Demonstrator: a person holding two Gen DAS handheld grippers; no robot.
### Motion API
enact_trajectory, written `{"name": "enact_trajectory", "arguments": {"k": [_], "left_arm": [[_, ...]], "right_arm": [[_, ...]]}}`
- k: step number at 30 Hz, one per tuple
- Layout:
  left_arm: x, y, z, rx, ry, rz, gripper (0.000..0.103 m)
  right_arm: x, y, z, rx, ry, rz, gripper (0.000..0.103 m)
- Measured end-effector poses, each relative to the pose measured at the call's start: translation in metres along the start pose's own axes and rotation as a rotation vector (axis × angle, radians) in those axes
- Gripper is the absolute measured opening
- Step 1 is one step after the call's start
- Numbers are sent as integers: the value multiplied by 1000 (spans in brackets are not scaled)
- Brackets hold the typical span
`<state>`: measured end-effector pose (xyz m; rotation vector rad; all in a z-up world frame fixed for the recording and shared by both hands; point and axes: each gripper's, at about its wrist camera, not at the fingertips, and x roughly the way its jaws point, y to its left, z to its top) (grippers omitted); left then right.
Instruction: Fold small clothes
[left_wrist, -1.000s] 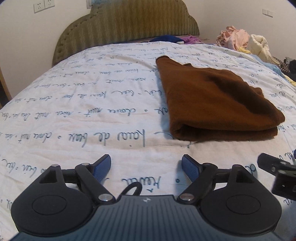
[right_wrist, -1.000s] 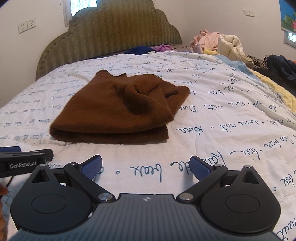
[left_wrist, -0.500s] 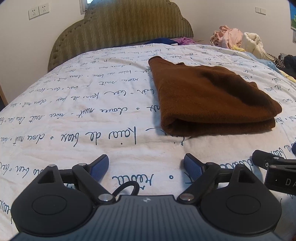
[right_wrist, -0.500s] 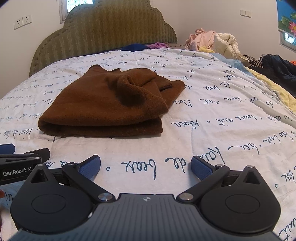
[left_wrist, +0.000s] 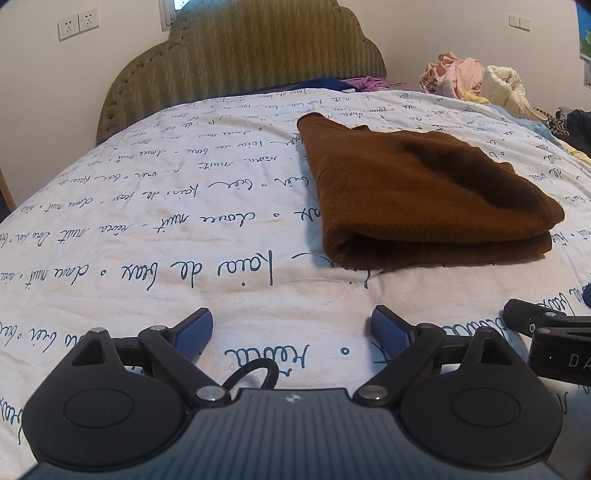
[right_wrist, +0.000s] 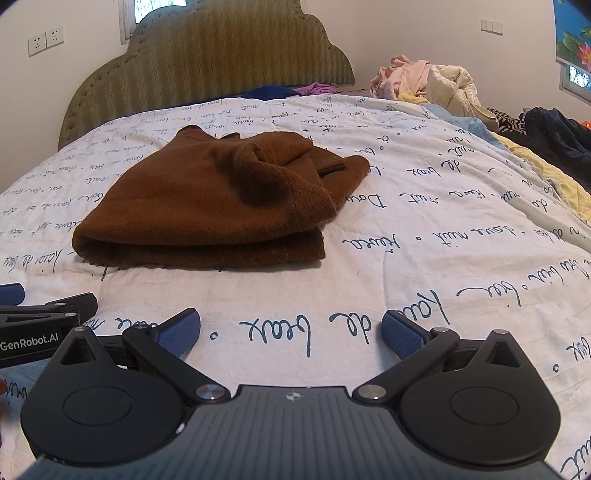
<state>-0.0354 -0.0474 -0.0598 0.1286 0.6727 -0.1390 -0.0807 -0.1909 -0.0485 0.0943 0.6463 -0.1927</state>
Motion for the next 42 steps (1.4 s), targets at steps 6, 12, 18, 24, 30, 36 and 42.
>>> {"name": "enact_trajectory", "arguments": {"k": [6,12,18,24,30,36,42], "left_arm": [[1,0,-1,-1,-1,1,95],[1,1,-1,-4,-1,0,96],[1,1,-1,-4,-1,-1,97],[1,1,-1,-7,-1,-1,97],[2,2,-1,-9,-1,-3,98],[2,2,-1,-11,1,-4,98],[2,3,1,-15,11,-14,98]], "right_arm": [[1,1,-1,-6,-1,-5,103],[1,1,-1,-8,-2,-8,103],[3,0,-3,-8,3,-7,103],[3,1,-3,-9,3,-8,103],[2,1,-3,-9,3,-9,103],[3,2,-3,-15,3,-14,103],[0,3,-2,-18,-6,-17,103]]}}
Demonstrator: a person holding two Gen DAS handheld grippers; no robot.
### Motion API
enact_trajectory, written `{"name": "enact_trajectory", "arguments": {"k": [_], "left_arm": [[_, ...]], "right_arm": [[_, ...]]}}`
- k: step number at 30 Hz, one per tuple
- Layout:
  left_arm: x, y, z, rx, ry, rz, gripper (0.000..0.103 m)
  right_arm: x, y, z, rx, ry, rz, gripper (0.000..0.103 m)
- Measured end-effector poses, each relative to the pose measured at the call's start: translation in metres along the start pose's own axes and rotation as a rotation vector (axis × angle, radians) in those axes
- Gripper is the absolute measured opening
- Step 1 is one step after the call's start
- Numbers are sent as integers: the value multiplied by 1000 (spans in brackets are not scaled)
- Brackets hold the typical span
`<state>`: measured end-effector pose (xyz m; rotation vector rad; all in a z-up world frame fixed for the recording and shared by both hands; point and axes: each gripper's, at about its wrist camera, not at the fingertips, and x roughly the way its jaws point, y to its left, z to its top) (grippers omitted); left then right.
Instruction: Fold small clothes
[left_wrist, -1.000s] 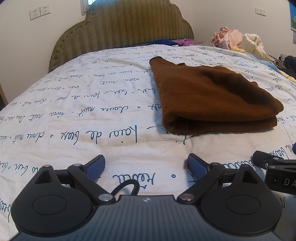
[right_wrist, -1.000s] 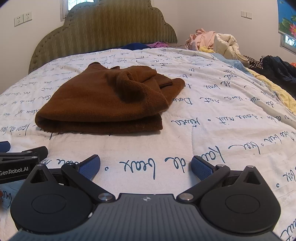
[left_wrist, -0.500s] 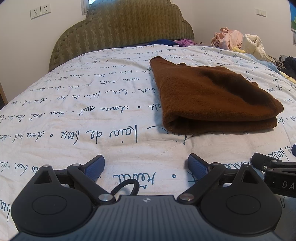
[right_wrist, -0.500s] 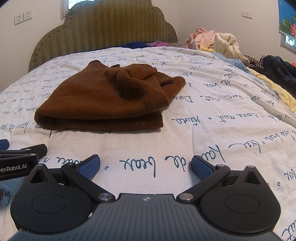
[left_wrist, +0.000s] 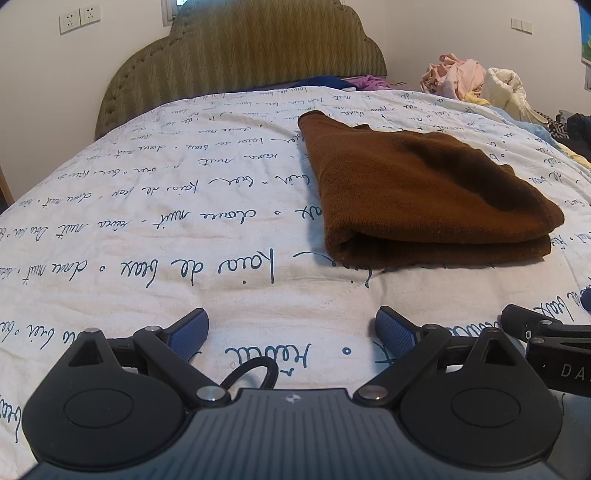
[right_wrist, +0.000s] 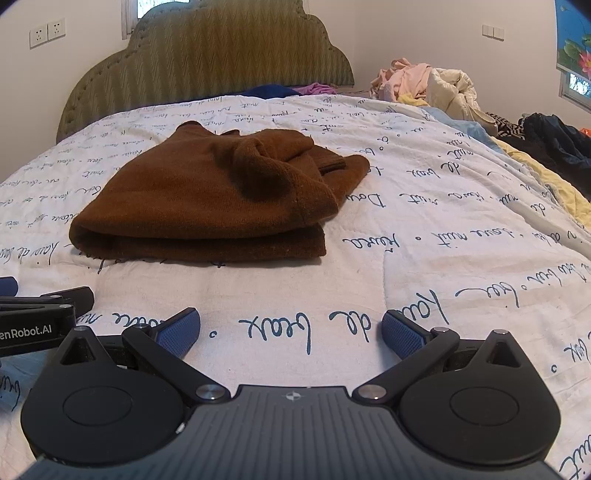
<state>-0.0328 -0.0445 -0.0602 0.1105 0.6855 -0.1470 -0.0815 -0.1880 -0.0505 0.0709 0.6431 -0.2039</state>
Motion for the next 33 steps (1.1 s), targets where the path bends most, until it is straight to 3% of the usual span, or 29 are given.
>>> {"name": "enact_trajectory", "arguments": {"k": [8,33], "left_arm": [[-10,4,9,-2,21,1,98],[-18,18,20,-64,79,-43,98]], "right_arm": [[-19,8,11,-37,-44,12,103],[-33,8,18,0,-54,48,103]]}}
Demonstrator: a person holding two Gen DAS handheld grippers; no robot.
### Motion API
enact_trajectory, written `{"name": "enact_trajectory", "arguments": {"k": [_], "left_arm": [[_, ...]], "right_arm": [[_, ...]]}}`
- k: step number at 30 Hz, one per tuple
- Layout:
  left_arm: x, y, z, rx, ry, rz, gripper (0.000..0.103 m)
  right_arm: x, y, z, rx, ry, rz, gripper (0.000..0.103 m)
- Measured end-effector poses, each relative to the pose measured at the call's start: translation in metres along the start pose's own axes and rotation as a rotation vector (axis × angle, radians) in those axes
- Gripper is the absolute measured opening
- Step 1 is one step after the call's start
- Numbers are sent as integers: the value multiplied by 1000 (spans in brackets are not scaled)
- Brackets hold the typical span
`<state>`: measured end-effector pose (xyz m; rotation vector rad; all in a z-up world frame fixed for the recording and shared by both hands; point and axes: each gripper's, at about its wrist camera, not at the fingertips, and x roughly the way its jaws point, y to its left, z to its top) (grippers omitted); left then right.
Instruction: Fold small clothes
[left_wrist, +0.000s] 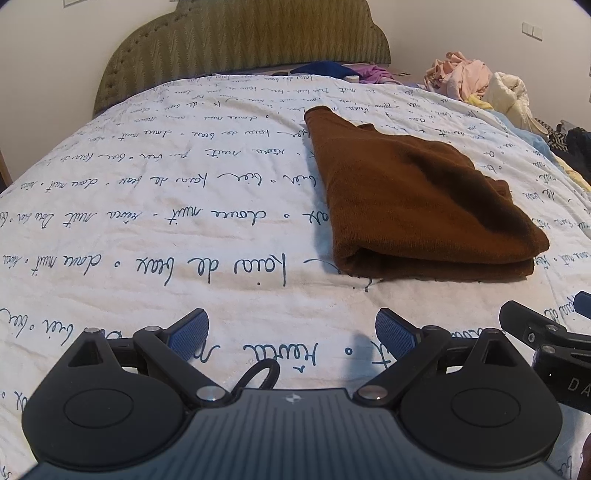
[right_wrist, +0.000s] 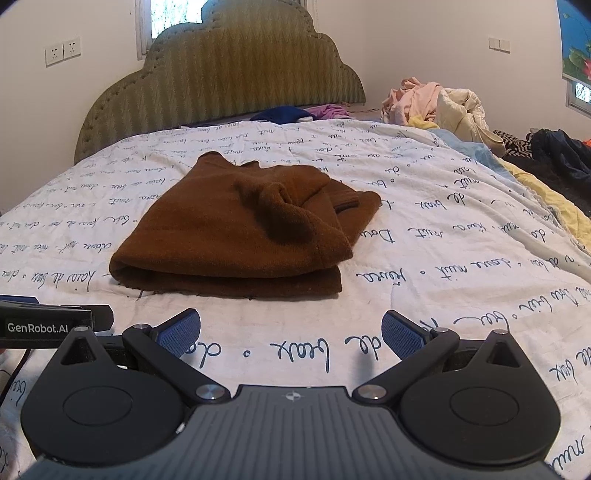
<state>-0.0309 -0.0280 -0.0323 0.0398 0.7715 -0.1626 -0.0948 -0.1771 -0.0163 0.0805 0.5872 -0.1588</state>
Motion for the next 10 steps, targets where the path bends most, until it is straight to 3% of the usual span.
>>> {"name": "enact_trajectory", "arguments": {"k": [10], "left_arm": [[-5,3,4,-5,-8,2,98]], "right_arm": [[-6,3,3,-9,-11,15,103]]}}
